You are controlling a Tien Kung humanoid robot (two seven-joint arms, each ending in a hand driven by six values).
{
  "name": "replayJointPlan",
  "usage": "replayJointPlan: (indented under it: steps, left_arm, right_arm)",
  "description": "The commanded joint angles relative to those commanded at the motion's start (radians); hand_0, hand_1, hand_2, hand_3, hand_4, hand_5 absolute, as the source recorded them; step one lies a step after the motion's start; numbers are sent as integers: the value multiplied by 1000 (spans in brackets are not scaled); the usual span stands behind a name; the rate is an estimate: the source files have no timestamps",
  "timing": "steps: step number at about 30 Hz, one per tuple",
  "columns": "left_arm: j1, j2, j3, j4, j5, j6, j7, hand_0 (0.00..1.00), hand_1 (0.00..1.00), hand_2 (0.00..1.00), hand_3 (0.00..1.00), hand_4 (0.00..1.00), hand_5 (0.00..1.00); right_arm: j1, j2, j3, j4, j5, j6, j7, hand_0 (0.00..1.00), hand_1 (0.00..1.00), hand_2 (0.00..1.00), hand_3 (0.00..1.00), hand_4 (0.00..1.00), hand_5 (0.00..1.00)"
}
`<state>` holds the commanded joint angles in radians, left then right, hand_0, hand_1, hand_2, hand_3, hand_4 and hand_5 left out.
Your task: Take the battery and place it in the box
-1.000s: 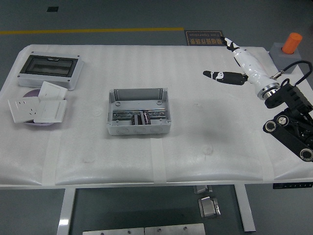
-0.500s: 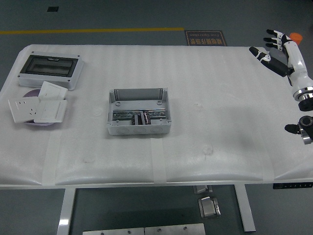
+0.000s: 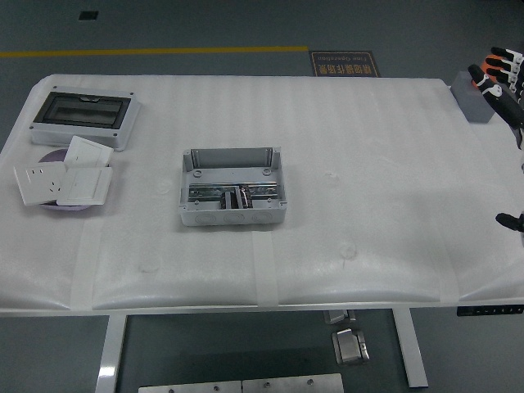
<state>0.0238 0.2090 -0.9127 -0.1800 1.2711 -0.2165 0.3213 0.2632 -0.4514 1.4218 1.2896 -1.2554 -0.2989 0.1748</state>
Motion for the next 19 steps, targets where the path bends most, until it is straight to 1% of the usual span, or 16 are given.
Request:
replayJointPlan:
  steps: [4,8,9,19]
  left_arm:
    - [1,1,-4,0,-2,1,0,612,652,447,504,437,464]
    - [0,-4,6,0,-19,2,-2,612,652,447,504,437,464]
    - [0,-5,8,0,-22,2,-2,612,653,448,505,438,466]
    - [4,-11,-2,0,-27,5,0,612,653,448,504,438,465]
  right_arm:
    - [-4,-1,4,7,1,-5,-1,808,737,752,786,998,619]
    - [-6,-4,9,14,-2,-7,-4,808,737,752,786,998,619]
    - [-7,-5,11,16,-2,-8,-4,792,734,749,783,998,624]
    - [-16,-13,30,28,-1,-10,-5,789,734,749,780,998,611]
